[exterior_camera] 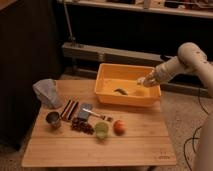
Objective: Wipe tray with brush
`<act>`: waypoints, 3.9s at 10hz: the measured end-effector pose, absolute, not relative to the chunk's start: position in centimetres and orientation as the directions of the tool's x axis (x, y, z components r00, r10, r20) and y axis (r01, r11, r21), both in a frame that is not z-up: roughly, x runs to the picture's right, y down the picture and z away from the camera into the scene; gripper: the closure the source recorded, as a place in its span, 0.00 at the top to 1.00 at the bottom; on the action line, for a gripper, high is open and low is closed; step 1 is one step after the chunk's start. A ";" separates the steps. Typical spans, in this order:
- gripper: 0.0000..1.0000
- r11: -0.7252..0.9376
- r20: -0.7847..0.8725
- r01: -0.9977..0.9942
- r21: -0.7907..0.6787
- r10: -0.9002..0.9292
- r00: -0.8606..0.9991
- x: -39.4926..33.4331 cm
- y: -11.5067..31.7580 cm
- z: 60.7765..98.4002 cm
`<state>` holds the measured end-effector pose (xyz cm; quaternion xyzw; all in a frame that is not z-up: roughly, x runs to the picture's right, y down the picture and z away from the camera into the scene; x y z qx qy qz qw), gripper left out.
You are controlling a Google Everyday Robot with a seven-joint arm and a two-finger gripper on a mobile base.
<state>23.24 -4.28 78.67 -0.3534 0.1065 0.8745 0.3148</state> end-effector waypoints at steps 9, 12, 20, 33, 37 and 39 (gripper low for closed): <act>0.00 -0.742 -0.679 -0.664 -0.093 0.535 -0.502 13.5 -9.4 79.9; 0.00 -0.729 -0.721 -0.668 -0.147 0.541 -0.433 11.8 -7.3 78.0; 0.00 -0.738 -0.774 -0.667 -0.106 0.483 -0.411 18.5 1.8 75.9; 0.00 -0.747 -0.665 -0.662 0.065 0.462 -0.587 24.0 -4.0 81.8; 0.00 -0.747 -0.656 -0.664 0.038 0.483 -0.580 21.5 -5.8 82.3; 0.00 -0.752 -0.680 -0.659 -0.007 0.486 -0.548 18.7 -6.4 82.1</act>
